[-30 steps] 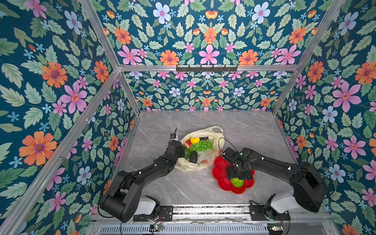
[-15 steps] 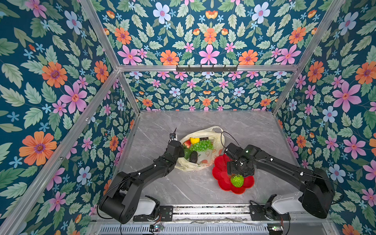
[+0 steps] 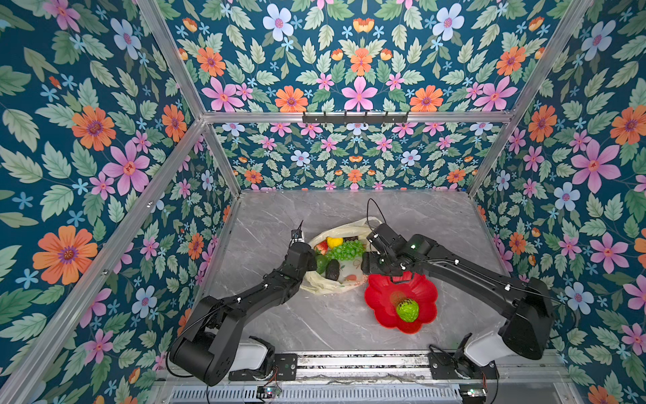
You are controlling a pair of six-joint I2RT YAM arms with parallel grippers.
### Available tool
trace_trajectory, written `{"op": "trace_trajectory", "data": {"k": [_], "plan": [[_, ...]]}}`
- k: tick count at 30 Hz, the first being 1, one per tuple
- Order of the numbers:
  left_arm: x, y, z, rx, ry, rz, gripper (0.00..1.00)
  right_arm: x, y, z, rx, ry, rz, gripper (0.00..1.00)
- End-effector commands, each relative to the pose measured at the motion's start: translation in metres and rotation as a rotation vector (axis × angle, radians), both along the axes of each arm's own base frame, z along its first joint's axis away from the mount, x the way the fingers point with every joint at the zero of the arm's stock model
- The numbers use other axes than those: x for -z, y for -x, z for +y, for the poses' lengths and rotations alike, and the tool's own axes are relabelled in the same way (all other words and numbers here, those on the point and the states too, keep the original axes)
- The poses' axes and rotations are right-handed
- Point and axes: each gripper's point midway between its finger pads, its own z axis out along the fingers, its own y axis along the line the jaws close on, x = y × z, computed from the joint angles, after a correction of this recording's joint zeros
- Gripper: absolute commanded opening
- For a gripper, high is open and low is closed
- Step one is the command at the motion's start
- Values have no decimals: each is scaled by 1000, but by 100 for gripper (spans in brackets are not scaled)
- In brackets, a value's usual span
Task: Take fruits out of the plastic bag
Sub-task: Pick up the fruit from the plastic bag.
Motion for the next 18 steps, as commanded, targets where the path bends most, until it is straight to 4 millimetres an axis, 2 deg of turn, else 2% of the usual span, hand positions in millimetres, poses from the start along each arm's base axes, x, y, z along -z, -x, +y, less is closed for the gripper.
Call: {"op": "trace_trajectory", "data": {"k": [1,2,9,18], "plan": [[-5,-2,-1,-1,12,-18,0,-8,-23,32,-32,-72,-48,82],[-5,-2,-1,1,15,-19,0,4,-29,41,-37,-63,-29,82],[-3,-2,-4,6,23,-9,0,39,-46,81,-76,-83,55,79],[-8,-1,-4,9,34,-21,0,72,-50,109,-92,-112,130,72]]}}
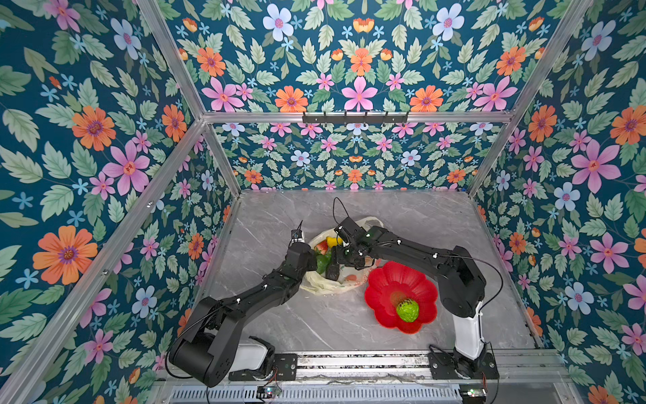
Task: Take fruits out of the plastic bag
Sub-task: Pick up the fruit from the plastic bag.
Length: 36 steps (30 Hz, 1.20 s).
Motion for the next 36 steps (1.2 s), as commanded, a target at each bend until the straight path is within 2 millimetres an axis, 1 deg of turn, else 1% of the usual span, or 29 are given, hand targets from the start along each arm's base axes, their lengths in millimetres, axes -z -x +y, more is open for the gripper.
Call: {"op": "trace_trajectory", "data": {"k": [1,6,11,18,22,26,29,36], "plan": [[-5,-1,0,-4,13,-16,0,4,-1,11,-2,-29,18,71],[-6,-1,0,-3,13,-18,0,18,0,11,-1,-1,41,70],[-5,-2,0,-4,13,-18,0,28,2,16,-8,6,57,71],[-6,-1,-1,0,15,-19,0,43,3,17,-9,37,74,71],[-6,-1,0,-3,13,-18,0,49,2,15,-5,55,79,66],[-6,-1,-1,-2,14,-19,0,53,2,11,-4,83,76,62],[-6,-1,0,-3,13,-19,0,55,3,8,-1,98,75,57],[-5,-2,-1,-3,11,-15,0,40,1,7,-8,91,31,52]]}}
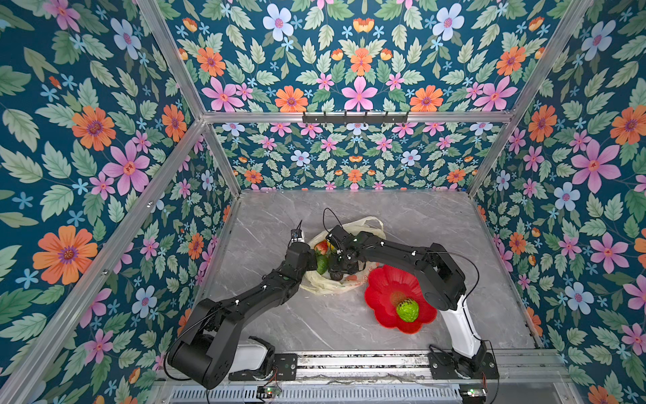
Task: Take fruits out of the plastic bag
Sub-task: Pick up the fruit from the plastic bag, then place the fruit on the plate.
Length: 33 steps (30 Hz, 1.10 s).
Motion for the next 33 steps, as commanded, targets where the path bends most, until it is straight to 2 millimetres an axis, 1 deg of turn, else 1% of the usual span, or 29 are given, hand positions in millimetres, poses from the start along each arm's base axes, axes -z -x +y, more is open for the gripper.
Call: {"op": "trace_trajectory", "data": {"k": [1,7,12,15,20,22,29,31,32,33], "plan": [[-2,-2,0,-8,4,-10,0,-8,-2,-4,-6,14,-32,52],[-3,-2,1,-11,1,-13,0,-19,1,-4,-14,-3,-45,50],[-2,-1,1,-9,-1,-10,0,-38,5,-8,-25,-26,-70,50],[-2,-2,2,-12,-3,-11,0,-49,11,-15,-34,-30,-81,50],[-4,-2,4,-18,-10,-15,0,-69,23,-34,-45,-26,-108,50],[-3,-2,4,-20,-11,-16,0,-75,28,-44,-44,-14,-118,50],[-2,-2,4,-19,-14,-14,0,-80,53,-85,-37,64,-116,50],[-2,-2,5,-22,-15,-15,0,-79,61,-97,-33,87,-105,50],[-3,-2,5,-23,-16,-16,0,-74,64,-101,-32,103,-92,50],[-3,-2,5,-24,-17,-17,0,-83,69,-108,-28,95,-102,50]]}}
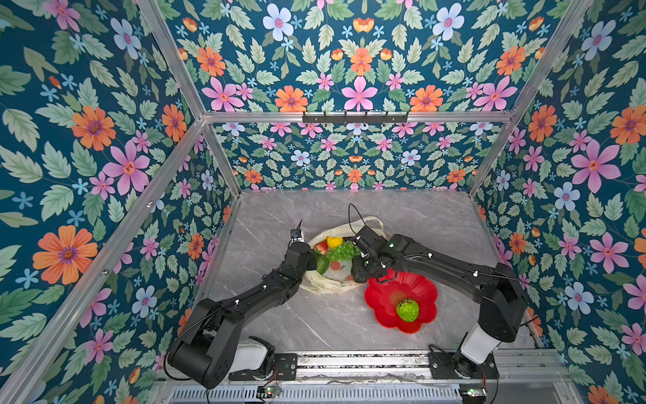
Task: Take fruits out of the plastic bag
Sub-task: Place the fruit on the plate.
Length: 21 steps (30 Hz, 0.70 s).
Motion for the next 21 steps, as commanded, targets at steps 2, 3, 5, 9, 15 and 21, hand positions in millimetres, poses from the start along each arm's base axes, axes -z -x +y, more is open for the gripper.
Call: {"op": "trace_trajectory", "data": {"k": [2,3,5,9,15,21], "plan": [[-1,-1,2,-9,-10,-9,0,1,17,-28,16,65,14,50],[-1,-1,2,-8,-9,-8,0,3,21,-33,23,72,24,50],[-1,-1,2,-7,-9,-8,0,6,28,-41,32,86,42,50],[0,-2,2,-9,-11,-6,0,17,39,-56,34,122,63,50],[1,-2,2,-9,-12,-4,0,30,51,-72,28,193,85,49],[2,-2,2,-10,-13,-3,0,43,62,-72,-9,213,108,49]]}}
